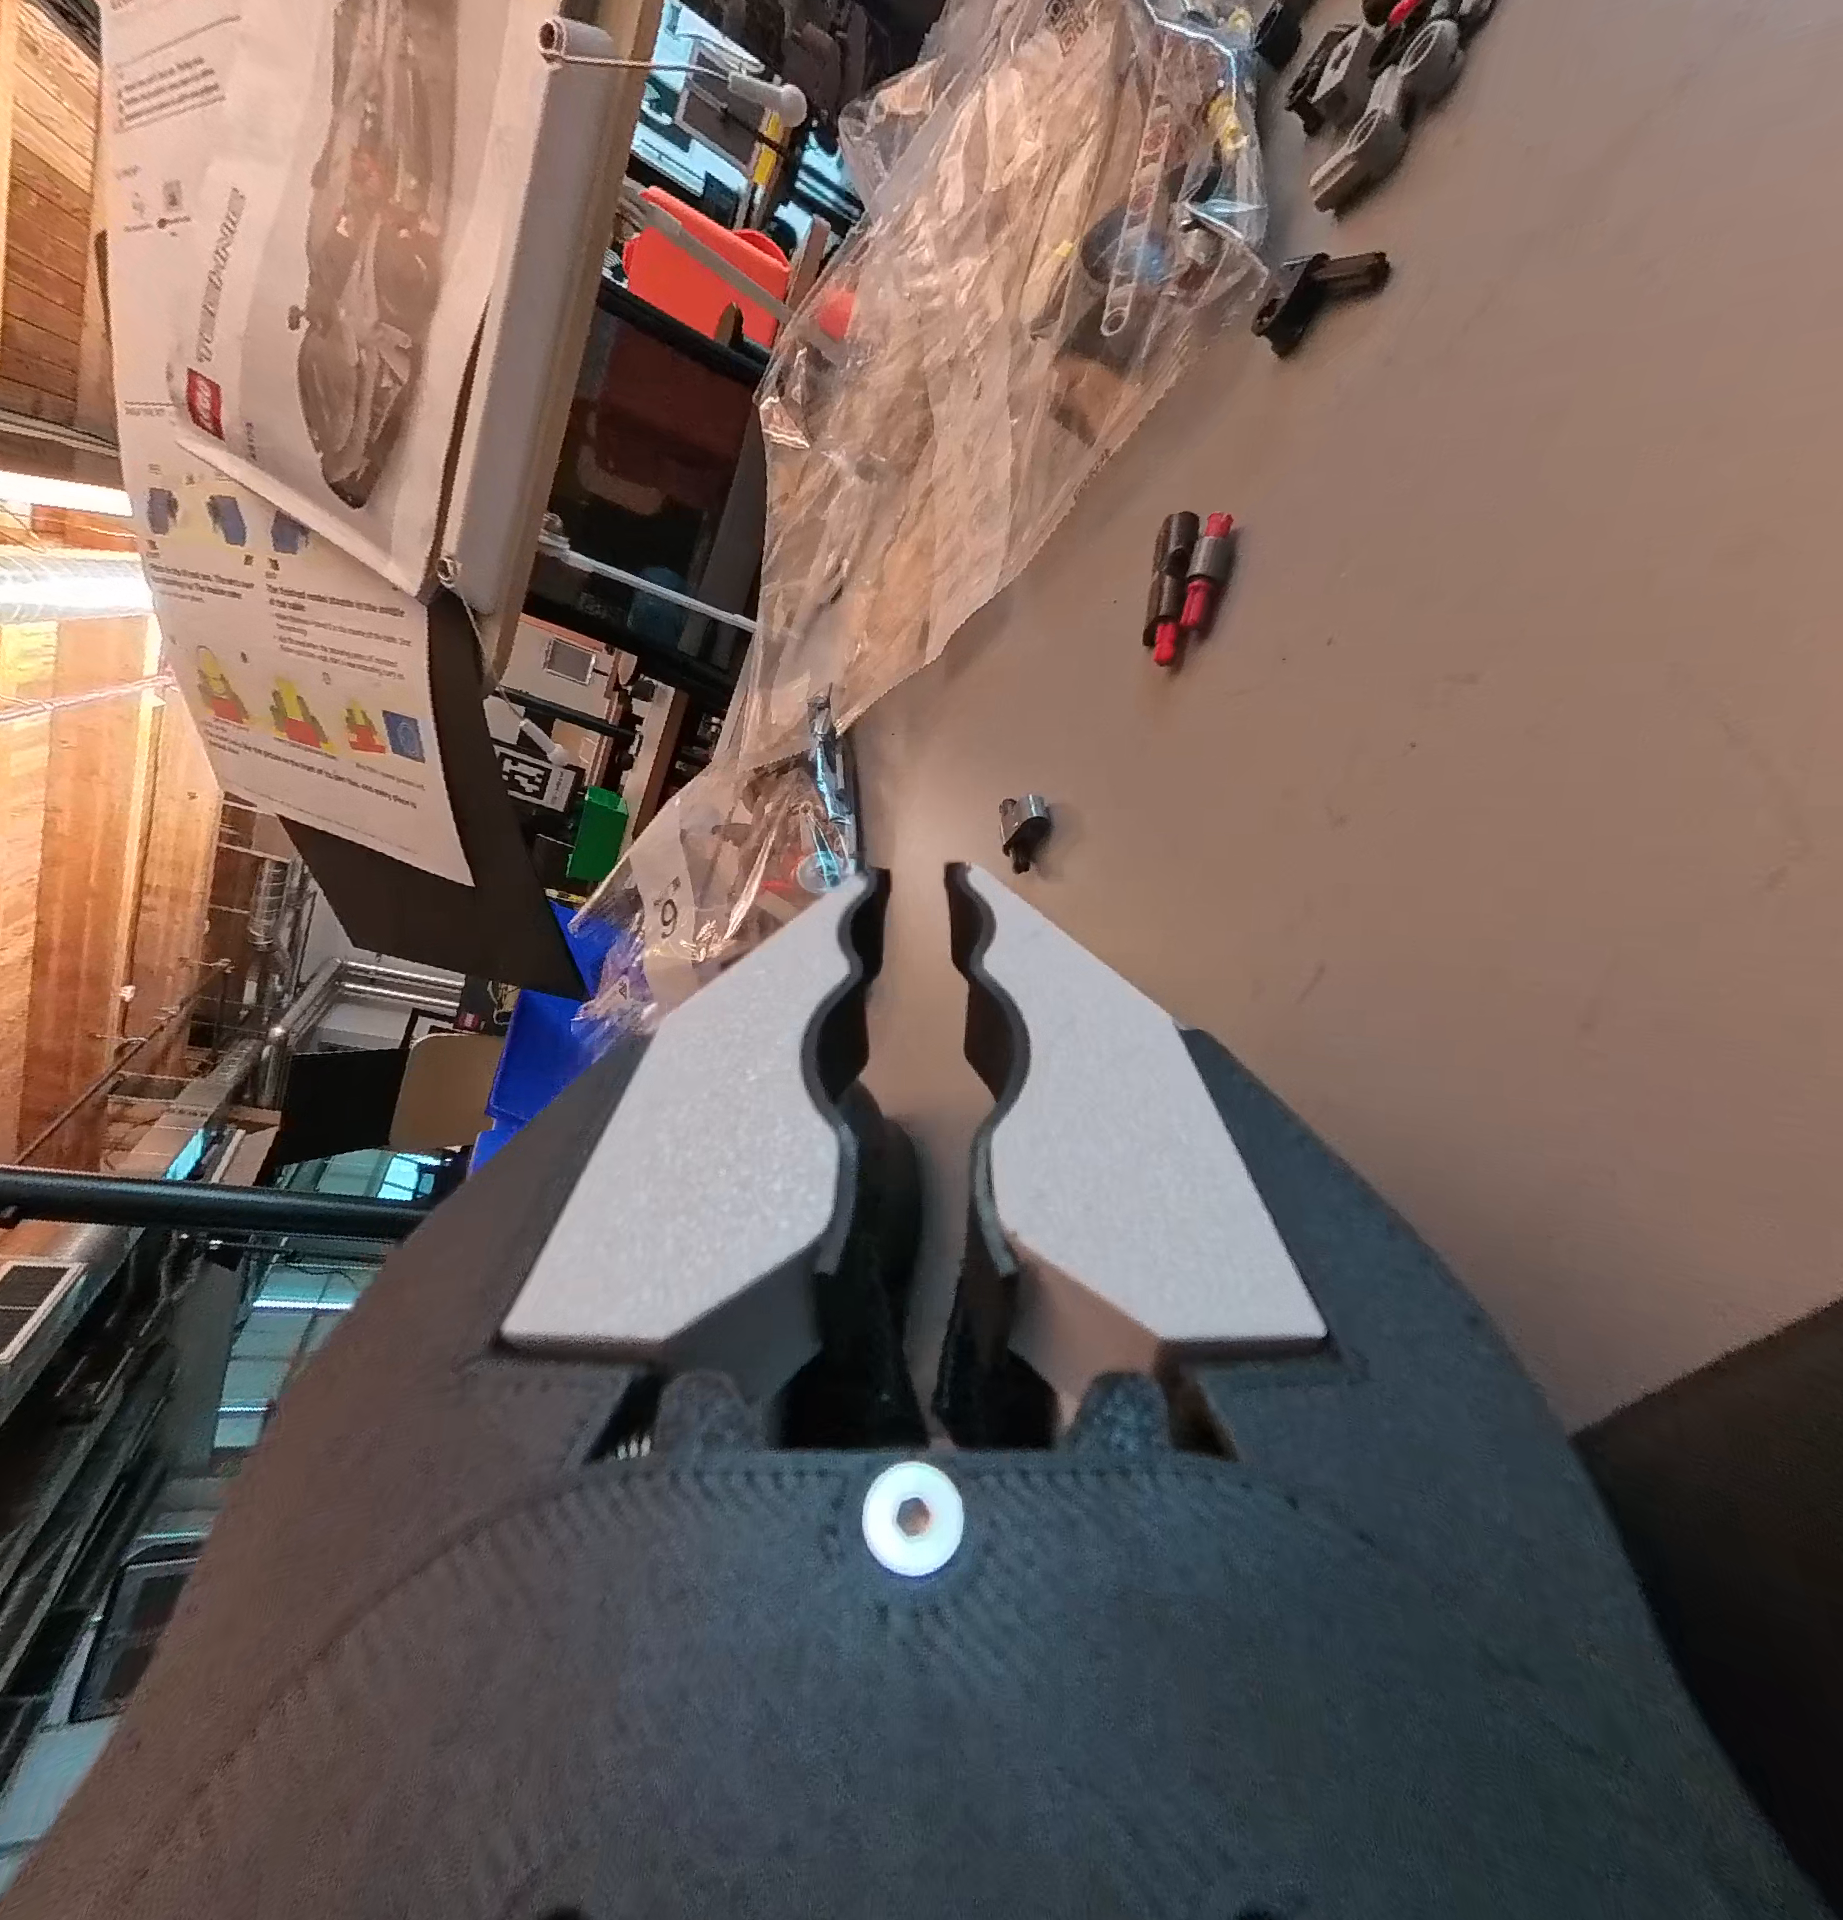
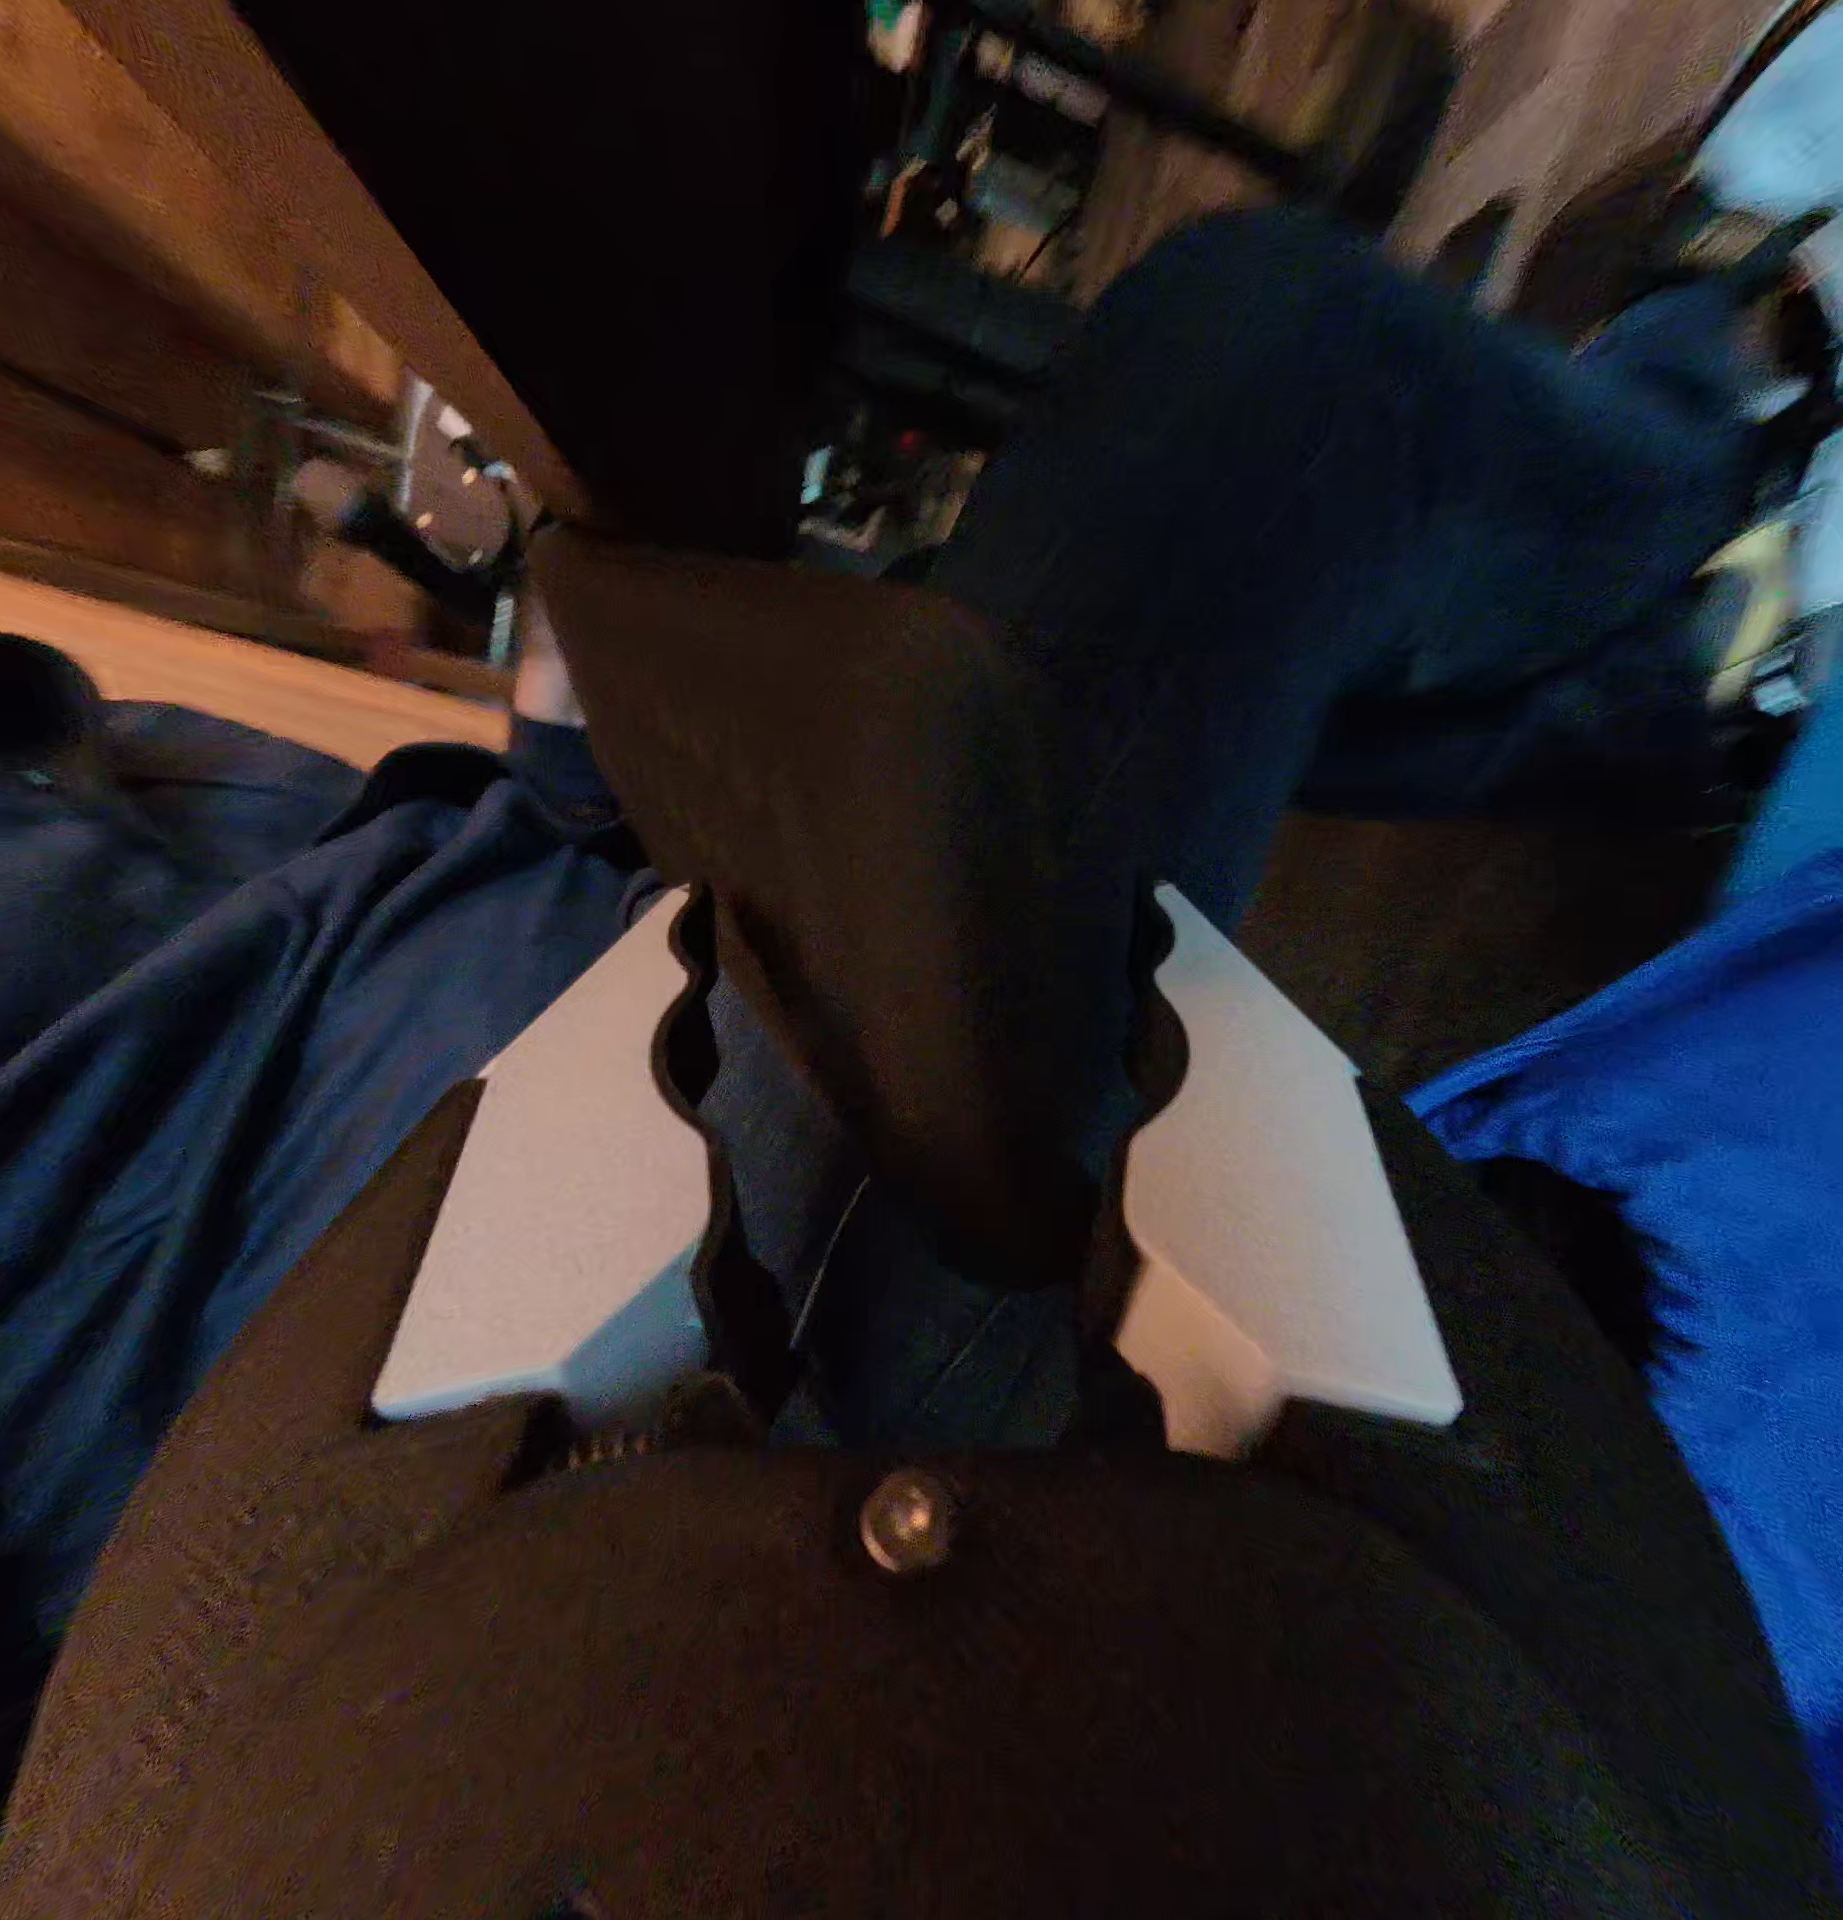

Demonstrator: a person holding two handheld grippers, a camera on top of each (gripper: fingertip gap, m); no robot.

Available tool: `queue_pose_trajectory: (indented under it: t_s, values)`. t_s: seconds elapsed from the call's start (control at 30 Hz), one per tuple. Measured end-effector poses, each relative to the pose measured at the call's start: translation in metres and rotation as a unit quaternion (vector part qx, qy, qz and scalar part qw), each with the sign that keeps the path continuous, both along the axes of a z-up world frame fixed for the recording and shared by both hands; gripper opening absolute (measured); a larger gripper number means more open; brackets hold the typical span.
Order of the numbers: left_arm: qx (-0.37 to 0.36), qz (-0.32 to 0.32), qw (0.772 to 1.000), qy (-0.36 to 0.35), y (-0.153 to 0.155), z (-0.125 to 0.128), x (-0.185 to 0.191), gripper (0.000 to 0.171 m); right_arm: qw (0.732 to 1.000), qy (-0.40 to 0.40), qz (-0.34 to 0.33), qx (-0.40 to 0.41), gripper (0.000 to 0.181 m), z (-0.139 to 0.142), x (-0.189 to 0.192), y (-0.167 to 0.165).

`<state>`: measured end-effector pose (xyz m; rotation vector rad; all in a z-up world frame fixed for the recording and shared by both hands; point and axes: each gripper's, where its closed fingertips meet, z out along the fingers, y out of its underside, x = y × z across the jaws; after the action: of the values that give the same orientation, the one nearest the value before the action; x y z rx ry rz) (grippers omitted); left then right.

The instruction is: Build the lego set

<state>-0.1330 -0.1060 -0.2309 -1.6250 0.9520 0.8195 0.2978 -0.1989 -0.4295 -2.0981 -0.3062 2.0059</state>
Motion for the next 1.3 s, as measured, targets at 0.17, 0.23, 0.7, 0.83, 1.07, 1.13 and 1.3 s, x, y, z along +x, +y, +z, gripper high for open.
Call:
queue_pose_trajectory:
  t_s: [0.17,0.23,0.7,0.83,1.07,1.13,1.3]
  values:
    - [0.009,0.002,1.0,0.002,-0.001,0.003,-0.001,0.011,0.995,0.095,0.021,0.038,0.035,0.029,-0.001,-0.01]
    - [0.023,0.007,1.0,0.006,-0.001,0.007,-0.002,0.009,0.993,0.097,0.011,0.071,0.025,0.057,0.007,-0.011]
    - [-0.015,0.029,0.999,0.001,0.015,-0.001,-0.012,0.011,0.981,-0.105,-0.007,0.161,0.04,0.174,0.002,0.102]
    - [-0.026,0.027,0.999,0.003,0.016,-0.005,-0.011,0.011,0.981,-0.129,-0.003,0.142,0.052,0.176,0.013,0.111]
    - [-0.112,0.043,0.993,0.009,0.02,-0.033,-0.015,0.018,0.949,-0.228,-0.075,0.202,0.039,0.2,0.059,0.126]
    - [-0.117,0.042,0.992,0.01,0.021,-0.035,-0.014,0.019,0.931,-0.246,-0.067,0.26,0.046,0.214,0.037,0.116]
    - [-0.121,0.04,0.992,0.021,0.024,-0.037,-0.011,0.016,0.914,-0.155,0.089,0.363,0.036,0.219,-0.096,0.053]
